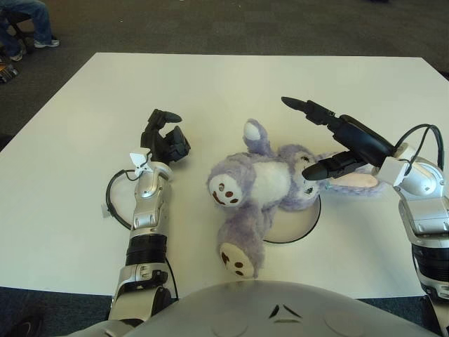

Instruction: Put the doll into the plate.

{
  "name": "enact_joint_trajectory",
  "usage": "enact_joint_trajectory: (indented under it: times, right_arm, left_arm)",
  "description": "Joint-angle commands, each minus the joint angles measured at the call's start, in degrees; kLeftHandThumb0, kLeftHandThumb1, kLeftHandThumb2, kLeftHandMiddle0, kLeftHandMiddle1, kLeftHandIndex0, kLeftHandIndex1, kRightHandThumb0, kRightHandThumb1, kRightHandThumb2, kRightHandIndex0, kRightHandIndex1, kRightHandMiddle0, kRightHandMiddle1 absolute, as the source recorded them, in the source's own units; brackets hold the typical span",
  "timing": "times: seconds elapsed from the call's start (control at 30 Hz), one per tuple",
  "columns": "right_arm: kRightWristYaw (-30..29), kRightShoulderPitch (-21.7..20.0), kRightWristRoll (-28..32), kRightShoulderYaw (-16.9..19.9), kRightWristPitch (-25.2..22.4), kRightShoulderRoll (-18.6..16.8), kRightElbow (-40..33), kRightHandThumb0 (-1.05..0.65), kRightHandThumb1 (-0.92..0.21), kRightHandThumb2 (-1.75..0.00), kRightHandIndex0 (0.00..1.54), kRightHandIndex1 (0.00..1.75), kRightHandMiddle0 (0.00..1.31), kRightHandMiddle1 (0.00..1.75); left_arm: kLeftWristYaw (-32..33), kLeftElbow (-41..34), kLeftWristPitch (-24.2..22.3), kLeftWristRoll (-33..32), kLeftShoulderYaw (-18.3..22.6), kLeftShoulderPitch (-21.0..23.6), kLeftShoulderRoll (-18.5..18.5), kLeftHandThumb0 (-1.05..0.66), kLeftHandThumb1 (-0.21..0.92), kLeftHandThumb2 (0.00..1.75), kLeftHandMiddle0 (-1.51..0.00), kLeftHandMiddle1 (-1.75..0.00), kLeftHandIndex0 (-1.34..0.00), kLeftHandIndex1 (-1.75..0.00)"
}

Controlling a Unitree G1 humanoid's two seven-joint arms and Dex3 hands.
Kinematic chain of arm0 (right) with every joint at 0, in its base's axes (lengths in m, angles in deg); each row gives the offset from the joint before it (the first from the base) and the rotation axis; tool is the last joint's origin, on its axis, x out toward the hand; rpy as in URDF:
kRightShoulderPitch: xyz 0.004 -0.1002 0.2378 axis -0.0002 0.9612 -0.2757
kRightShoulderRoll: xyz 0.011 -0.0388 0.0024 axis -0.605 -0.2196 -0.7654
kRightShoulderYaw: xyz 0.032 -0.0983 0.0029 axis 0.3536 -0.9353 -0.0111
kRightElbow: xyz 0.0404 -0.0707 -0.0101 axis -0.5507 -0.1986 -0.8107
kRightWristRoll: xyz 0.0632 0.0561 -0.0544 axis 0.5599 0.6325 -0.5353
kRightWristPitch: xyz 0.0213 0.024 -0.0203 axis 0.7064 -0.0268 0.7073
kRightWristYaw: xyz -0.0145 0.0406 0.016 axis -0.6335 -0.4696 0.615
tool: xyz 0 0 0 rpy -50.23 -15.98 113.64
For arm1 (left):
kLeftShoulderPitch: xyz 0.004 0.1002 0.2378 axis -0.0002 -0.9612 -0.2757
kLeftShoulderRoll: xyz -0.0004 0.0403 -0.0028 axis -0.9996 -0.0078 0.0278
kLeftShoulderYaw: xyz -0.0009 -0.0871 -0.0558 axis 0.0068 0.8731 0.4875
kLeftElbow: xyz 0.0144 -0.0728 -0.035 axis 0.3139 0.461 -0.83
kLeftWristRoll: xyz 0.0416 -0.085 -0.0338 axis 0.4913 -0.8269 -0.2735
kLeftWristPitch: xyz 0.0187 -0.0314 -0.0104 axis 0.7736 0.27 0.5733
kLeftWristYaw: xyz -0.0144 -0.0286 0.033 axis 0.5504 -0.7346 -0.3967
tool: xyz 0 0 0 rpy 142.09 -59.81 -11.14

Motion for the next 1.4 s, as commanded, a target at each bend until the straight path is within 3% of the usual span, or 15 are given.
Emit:
enact_joint_trajectory:
  times: [0.0, 0.23, 0.4, 0.57, 0.93, 1.03, 1.2, 1.37]
  right_arm:
    - [-3.39, 0.36, -5.16, 0.56, 1.25, 0.07, 0.33, -0.95, -0.90, -0.19, 0.00, 0.00, 0.00, 0.12]
    - [-7.78, 0.47, -9.57, 0.47, 1.68, -0.81, 1.36, -0.94, -0.89, -0.17, 0.00, 0.00, 0.00, 0.19]
    - [-11.28, -1.45, -12.02, 1.12, 1.07, -0.60, 6.40, -0.94, -0.90, -0.17, 0.00, 0.00, 0.00, 0.23]
    - [-14.08, -1.28, -11.70, 2.27, -6.52, -4.66, 4.04, -0.97, -0.92, -0.18, 0.02, 0.01, 0.00, 0.30]
    - [-18.29, -3.85, -13.72, 3.89, -14.40, -6.40, 6.23, -1.01, -0.92, -0.23, 0.09, 0.04, 0.00, 0.42]
    - [-20.28, -6.19, -13.49, 4.57, -17.06, -7.01, 10.03, -1.00, -0.92, -0.23, 0.10, 0.04, 0.00, 0.46]
    - [-23.62, -11.26, -13.37, 5.61, -17.49, -5.69, 19.58, -0.94, -0.92, -0.20, 0.14, 0.06, 0.00, 0.52]
    - [-27.35, -12.73, -13.48, 6.34, -20.72, -7.50, 20.69, -0.86, -0.92, -0.22, 0.16, 0.07, 0.00, 0.51]
  left_arm:
    - [-0.05, 0.33, 0.01, -0.28, -0.05, -0.70, 0.28, -0.45, 0.40, 1.21, -1.11, -1.75, -0.54, -1.75]
    - [-0.02, 0.38, 0.27, -0.44, 0.06, -0.67, 0.30, -0.45, 0.40, 1.21, -1.10, -1.75, -0.54, -1.75]
    - [0.22, 0.00, 0.24, -0.15, 0.08, -0.76, 0.16, -0.45, 0.41, 1.20, -1.11, -1.75, -0.54, -1.75]
    - [0.89, -0.64, 0.02, 0.67, 0.06, -0.96, -0.06, -0.45, 0.42, 1.19, -1.11, -1.75, -0.53, -1.75]
    - [1.71, -1.26, -0.64, 0.97, 0.26, -1.07, -0.08, -0.44, 0.42, 1.18, -1.11, -1.75, -0.53, -1.75]
    - [1.73, -1.15, -0.47, 0.92, 0.34, -1.05, -0.13, -0.44, 0.42, 1.19, -1.11, -1.75, -0.53, -1.75]
    - [1.68, -1.39, -0.56, 0.78, 0.49, -1.19, -0.24, -0.45, 0.42, 1.19, -1.11, -1.75, -0.53, -1.75]
    - [1.51, -1.69, -0.71, 0.59, 0.58, -1.39, -0.34, -0.45, 0.42, 1.19, -1.11, -1.75, -0.53, -1.75]
